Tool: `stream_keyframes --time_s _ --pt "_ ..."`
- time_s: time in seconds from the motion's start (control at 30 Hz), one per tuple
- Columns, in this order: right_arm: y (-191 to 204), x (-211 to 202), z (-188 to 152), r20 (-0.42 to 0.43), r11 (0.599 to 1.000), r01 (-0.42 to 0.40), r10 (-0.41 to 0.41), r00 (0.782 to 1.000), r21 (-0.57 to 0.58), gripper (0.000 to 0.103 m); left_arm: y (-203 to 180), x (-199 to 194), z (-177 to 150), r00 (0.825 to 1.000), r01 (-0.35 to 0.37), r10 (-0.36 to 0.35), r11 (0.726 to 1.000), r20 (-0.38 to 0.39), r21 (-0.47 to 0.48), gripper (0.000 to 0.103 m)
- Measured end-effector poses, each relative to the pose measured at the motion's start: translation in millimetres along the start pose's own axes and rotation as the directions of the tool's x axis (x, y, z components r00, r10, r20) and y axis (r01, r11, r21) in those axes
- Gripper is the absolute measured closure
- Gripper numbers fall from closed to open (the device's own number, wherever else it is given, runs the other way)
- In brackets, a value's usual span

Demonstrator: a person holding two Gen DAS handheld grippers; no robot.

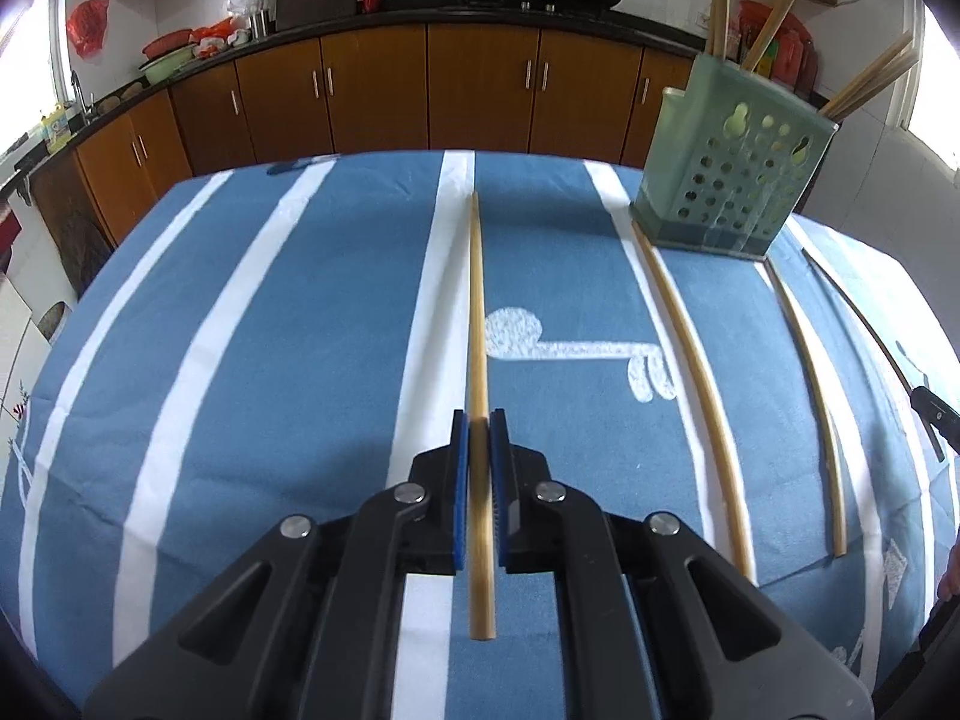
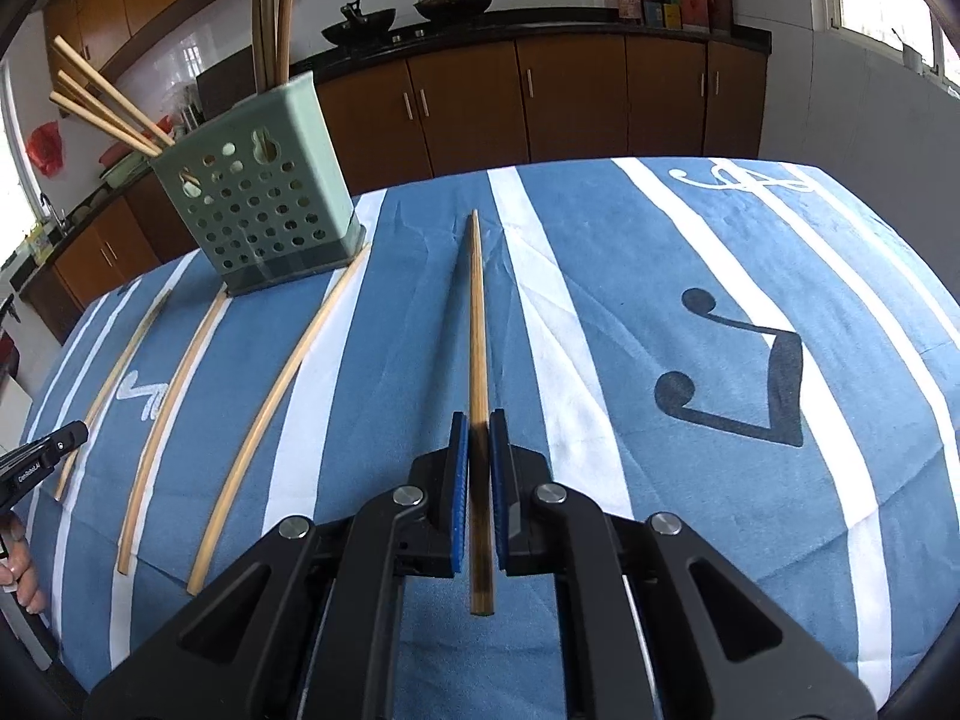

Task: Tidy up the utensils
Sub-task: 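Lift both held chopsticks upright and carry them over the green holder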

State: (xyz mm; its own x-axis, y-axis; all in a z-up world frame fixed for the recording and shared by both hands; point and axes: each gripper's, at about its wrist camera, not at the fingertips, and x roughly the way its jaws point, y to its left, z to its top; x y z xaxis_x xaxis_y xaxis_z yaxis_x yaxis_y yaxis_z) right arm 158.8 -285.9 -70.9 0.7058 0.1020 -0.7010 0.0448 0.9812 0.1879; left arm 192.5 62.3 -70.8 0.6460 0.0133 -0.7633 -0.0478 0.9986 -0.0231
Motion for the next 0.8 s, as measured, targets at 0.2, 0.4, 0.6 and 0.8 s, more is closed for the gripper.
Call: stream_keyframes --time_s 0.2,0.4,0.6,0.8 --pt "-5.2 -20.2 12.1 0.067 1.0 0.0 -0.001 0.998 0.019 0.095 0.7 -31.9 14.9 0.996 0.01 -0.01 1.0 0.089 -0.004 0.095" --pt "-6.2 -34.7 20.2 0.116 0.999 -0.01 0.006 0.993 0.03 0.095 1.2 -56.6 27.8 0.987 0.026 -0.024 1.0 0.157 -0.011 0.095" --pt "-5.0 -43.5 26.9 0.153 0.999 -0.013 0.008 0.988 0.032 0.095 1.3 -69.6 36.1 0.981 0.032 -0.029 0.999 0.191 -0.015 0.095" --pt "-5.3 -57.4 38.9 0.208 0.999 -0.02 0.013 0.978 0.033 0.095 0.4 -79.9 43.8 0.974 0.04 -0.035 0.999 0.223 -0.017 0.095"
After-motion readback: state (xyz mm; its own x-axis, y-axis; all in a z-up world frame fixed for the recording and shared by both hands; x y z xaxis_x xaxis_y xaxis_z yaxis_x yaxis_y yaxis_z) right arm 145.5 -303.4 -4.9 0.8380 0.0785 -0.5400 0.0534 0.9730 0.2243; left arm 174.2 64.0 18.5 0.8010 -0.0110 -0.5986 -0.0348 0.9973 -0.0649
